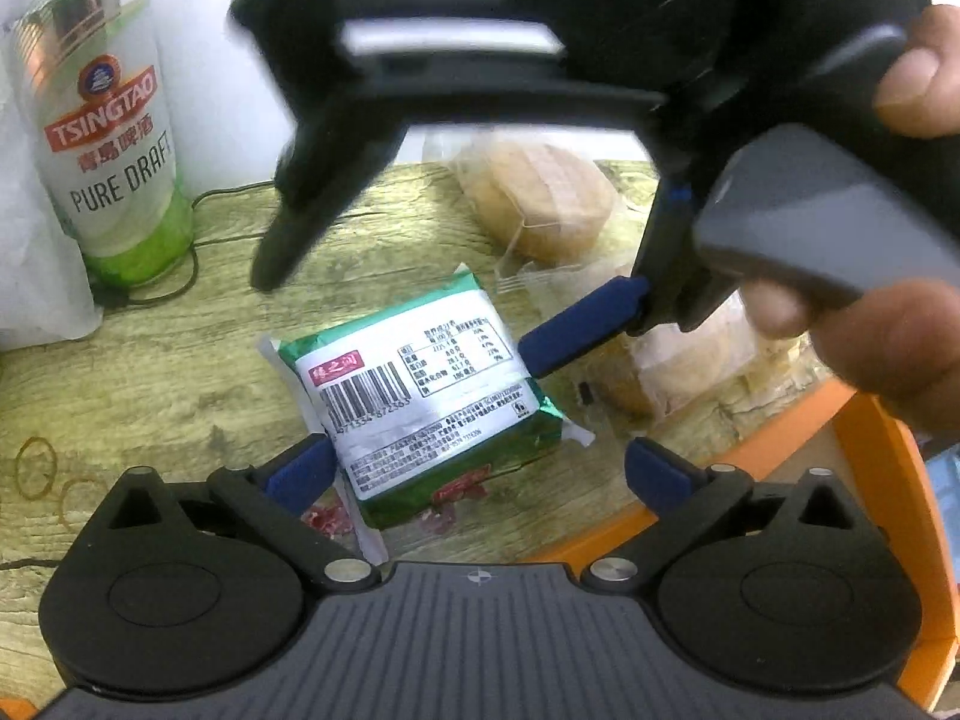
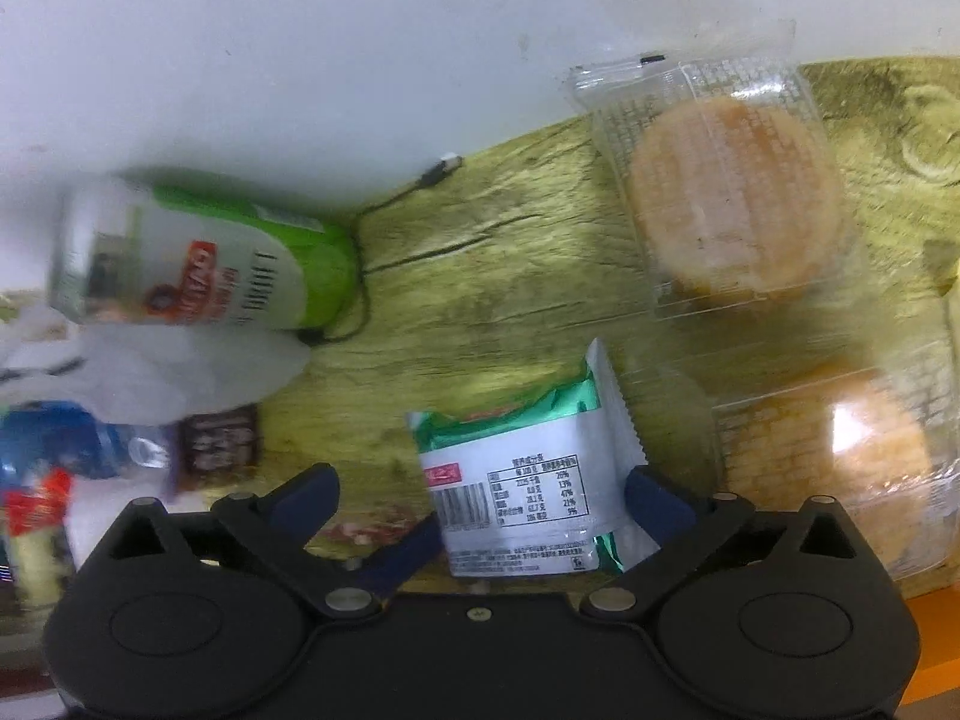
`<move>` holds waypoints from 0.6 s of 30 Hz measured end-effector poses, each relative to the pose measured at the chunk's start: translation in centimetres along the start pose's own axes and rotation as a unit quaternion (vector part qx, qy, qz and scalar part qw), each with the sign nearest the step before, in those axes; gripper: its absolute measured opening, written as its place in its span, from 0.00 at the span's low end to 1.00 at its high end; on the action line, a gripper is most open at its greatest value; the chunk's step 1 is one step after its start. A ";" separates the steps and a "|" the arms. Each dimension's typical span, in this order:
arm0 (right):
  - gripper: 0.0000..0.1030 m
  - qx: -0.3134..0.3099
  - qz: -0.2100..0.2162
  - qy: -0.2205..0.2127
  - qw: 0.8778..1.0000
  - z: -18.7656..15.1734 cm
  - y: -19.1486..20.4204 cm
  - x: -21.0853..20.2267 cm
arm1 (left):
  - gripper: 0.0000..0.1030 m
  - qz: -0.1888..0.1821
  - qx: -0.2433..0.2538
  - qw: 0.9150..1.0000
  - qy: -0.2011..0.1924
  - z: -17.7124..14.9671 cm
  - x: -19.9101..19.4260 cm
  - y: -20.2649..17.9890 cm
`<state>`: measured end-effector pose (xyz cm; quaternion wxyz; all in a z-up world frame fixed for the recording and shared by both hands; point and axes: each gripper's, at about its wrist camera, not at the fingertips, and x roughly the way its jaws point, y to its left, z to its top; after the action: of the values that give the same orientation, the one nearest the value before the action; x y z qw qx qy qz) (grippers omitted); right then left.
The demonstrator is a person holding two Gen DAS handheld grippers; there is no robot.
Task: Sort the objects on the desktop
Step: 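Close the right tool on the packet edge and lift it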
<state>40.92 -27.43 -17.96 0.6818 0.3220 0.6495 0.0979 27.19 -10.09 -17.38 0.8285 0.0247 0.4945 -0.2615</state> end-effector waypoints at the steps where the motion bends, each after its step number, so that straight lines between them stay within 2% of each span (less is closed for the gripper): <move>1: 1.00 0.004 0.010 -0.001 1.000 0.0 -0.1 -0.2 | 1.00 -0.001 -0.001 1.000 -0.001 -0.1 0.0 0.1; 10: 1.00 -0.012 0.065 -0.021 0.998 -0.7 1.0 -1.4 | 1.00 -0.007 -0.022 1.000 -0.009 -0.8 -0.4 1.3; 18: 1.00 -0.034 0.122 -0.033 0.991 -1.8 2.8 -2.9 | 1.00 -0.051 -0.062 0.997 -0.010 -0.4 -0.6 2.8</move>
<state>39.66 -26.30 -13.86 0.6963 0.3785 0.5789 0.1919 27.88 -7.28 -17.70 0.8188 -0.0547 0.5023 -0.2724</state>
